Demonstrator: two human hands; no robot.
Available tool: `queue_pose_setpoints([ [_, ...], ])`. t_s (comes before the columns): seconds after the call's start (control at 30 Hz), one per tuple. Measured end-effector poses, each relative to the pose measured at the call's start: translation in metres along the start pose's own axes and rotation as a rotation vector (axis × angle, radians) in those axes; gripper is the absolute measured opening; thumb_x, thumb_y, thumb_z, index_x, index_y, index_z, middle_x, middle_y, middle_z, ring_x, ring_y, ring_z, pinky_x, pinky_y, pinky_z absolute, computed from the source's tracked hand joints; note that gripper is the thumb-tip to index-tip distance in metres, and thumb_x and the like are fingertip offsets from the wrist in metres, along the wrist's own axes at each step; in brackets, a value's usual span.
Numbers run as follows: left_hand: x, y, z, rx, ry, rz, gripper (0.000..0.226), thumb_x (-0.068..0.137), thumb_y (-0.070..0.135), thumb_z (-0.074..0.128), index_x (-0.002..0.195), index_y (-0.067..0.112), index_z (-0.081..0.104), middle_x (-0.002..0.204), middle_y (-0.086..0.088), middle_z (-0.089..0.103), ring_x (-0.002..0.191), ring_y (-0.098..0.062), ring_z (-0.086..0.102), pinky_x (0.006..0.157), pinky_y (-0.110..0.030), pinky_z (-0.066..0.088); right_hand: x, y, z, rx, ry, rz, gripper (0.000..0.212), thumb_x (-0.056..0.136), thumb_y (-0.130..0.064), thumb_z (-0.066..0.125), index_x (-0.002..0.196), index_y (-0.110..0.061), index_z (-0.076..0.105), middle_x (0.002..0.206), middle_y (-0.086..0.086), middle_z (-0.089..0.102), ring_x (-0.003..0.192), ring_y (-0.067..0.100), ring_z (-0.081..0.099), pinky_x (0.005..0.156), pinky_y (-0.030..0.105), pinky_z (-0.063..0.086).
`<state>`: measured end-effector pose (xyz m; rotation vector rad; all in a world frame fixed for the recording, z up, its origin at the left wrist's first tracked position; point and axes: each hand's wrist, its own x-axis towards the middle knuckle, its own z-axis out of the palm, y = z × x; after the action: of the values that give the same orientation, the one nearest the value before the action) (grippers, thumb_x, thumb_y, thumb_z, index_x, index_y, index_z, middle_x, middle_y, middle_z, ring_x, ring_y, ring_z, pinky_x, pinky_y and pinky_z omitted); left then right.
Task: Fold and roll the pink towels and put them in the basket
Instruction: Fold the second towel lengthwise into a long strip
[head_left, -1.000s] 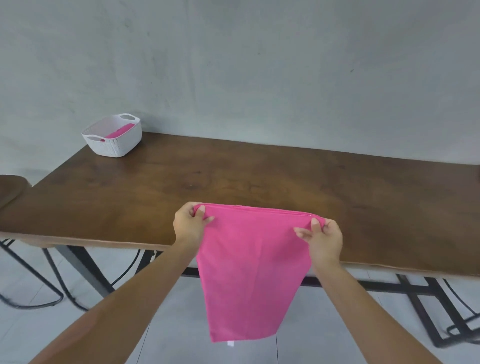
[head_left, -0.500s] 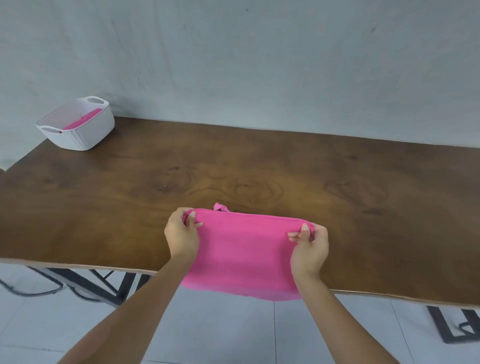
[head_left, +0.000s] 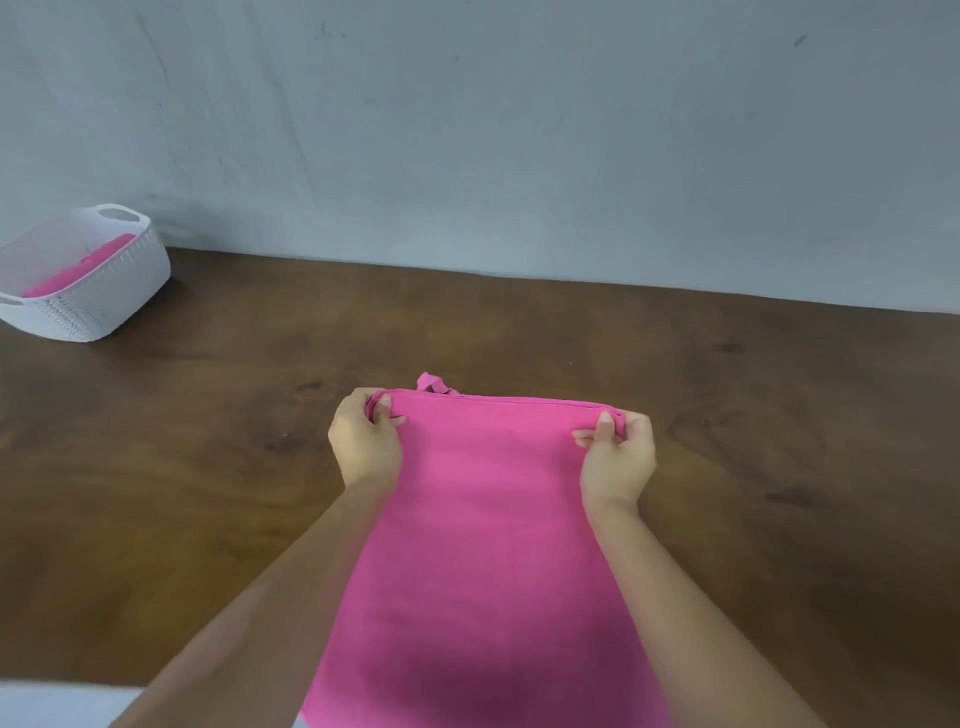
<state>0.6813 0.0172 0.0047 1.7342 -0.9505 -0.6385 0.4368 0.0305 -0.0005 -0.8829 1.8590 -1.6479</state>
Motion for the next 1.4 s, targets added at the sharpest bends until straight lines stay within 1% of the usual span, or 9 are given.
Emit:
queue_pose_setpoints([
  [0.27, 0.092, 0.019, 0.06, -0.01, -0.02, 0.036, 0.019, 0.101, 0.012, 0.051, 0.092, 0.023, 0.065, 0.091, 0.002, 0.068, 0.069, -0.001, 0.07, 0.081, -0.03, 0.055, 0.079, -0.011, 0.069, -0.044, 0.044, 0.021, 0.009, 0.102, -0.011, 0.049, 0.097, -0.009, 0.056, 0.064, 0.001, 0.069, 0.056, 0.006, 0.066, 0.079, 0.029, 0.053],
  [0.6, 0.203, 0.038, 0.138, -0.034, -0.064, 0.092, 0.016, 0.1, 0.007, 0.053, 0.097, 0.014, 0.067, 0.094, -0.004, 0.067, 0.071, -0.001, 0.069, 0.059, -0.004, 0.044, 0.18, -0.012, 0.147, -0.06, 0.093, -0.011, 0.008, 0.103, -0.012, 0.049, 0.101, -0.008, 0.056, 0.07, 0.004, 0.072, 0.053, 0.004, 0.065, 0.061, 0.006, 0.046],
  [0.67, 0.219, 0.039, 0.15, -0.015, -0.065, 0.109, 0.015, 0.099, 0.007, 0.054, 0.092, 0.014, 0.066, 0.091, -0.005, 0.066, 0.073, -0.007, 0.07, 0.062, -0.006, 0.044, 0.193, -0.011, 0.157, -0.061, 0.099, -0.015, 0.007, 0.103, -0.01, 0.049, 0.1, -0.007, 0.055, 0.071, 0.006, 0.071, 0.051, 0.005, 0.064, 0.06, 0.007, 0.047],
  [0.77, 0.233, 0.04, 0.161, 0.008, -0.052, 0.144, 0.014, 0.097, 0.007, 0.055, 0.091, 0.012, 0.066, 0.089, -0.005, 0.066, 0.081, -0.017, 0.068, 0.076, -0.027, 0.051, 0.208, -0.009, 0.168, -0.049, 0.103, -0.02, 0.006, 0.102, -0.009, 0.05, 0.097, -0.008, 0.054, 0.071, 0.007, 0.072, 0.053, 0.011, 0.066, 0.068, 0.022, 0.054],
  [0.83, 0.237, 0.041, 0.164, 0.021, -0.026, 0.187, 0.011, 0.095, 0.008, 0.058, 0.098, 0.012, 0.068, 0.097, -0.005, 0.065, 0.085, -0.012, 0.059, 0.082, -0.026, 0.046, 0.214, -0.008, 0.173, -0.043, 0.102, -0.025, 0.005, 0.101, -0.01, 0.052, 0.097, -0.009, 0.053, 0.073, 0.005, 0.072, 0.057, 0.018, 0.069, 0.073, 0.034, 0.058],
  [0.93, 0.234, 0.045, 0.168, -0.031, -0.028, 0.263, 0.027, 0.091, 0.02, 0.067, 0.116, 0.014, 0.061, 0.118, 0.0, 0.051, 0.098, -0.008, 0.048, 0.086, -0.021, 0.044, 0.218, -0.012, 0.176, -0.009, 0.106, -0.026, 0.016, 0.099, -0.011, 0.06, 0.109, -0.011, 0.047, 0.101, 0.0, 0.064, 0.06, 0.02, 0.07, 0.069, 0.032, 0.058],
  [1.07, 0.226, 0.049, 0.168, 0.071, -0.086, 0.363, 0.036, 0.085, 0.034, 0.073, 0.116, 0.025, 0.058, 0.121, 0.0, 0.04, 0.114, -0.018, 0.035, 0.079, -0.032, 0.045, 0.21, -0.018, 0.17, -0.136, -0.008, -0.116, 0.046, 0.093, -0.016, 0.07, 0.13, -0.011, 0.042, 0.132, 0.002, 0.047, 0.08, 0.014, 0.067, 0.081, 0.028, 0.057],
  [1.23, 0.224, 0.049, 0.168, 0.306, -0.275, 0.694, 0.019, 0.085, 0.035, 0.065, 0.098, 0.023, 0.065, 0.107, 0.002, 0.054, 0.105, -0.023, 0.043, 0.092, -0.037, 0.044, 0.155, -0.008, 0.127, -0.505, -0.243, -0.317, 0.045, 0.097, -0.023, 0.063, 0.138, -0.014, 0.047, 0.136, 0.001, 0.052, 0.119, 0.014, 0.056, 0.106, 0.03, 0.044],
  [1.4, 0.21, 0.049, 0.173, 0.471, -0.513, 1.04, 0.035, 0.087, 0.048, 0.053, 0.101, 0.017, 0.064, 0.105, -0.002, 0.059, 0.106, -0.026, 0.05, 0.097, -0.042, 0.038, 0.097, 0.002, 0.068, -0.796, -0.405, -0.421, 0.051, 0.1, -0.042, 0.053, 0.145, -0.018, 0.047, 0.151, -0.006, 0.045, 0.142, 0.011, 0.037, 0.119, 0.031, 0.03],
])
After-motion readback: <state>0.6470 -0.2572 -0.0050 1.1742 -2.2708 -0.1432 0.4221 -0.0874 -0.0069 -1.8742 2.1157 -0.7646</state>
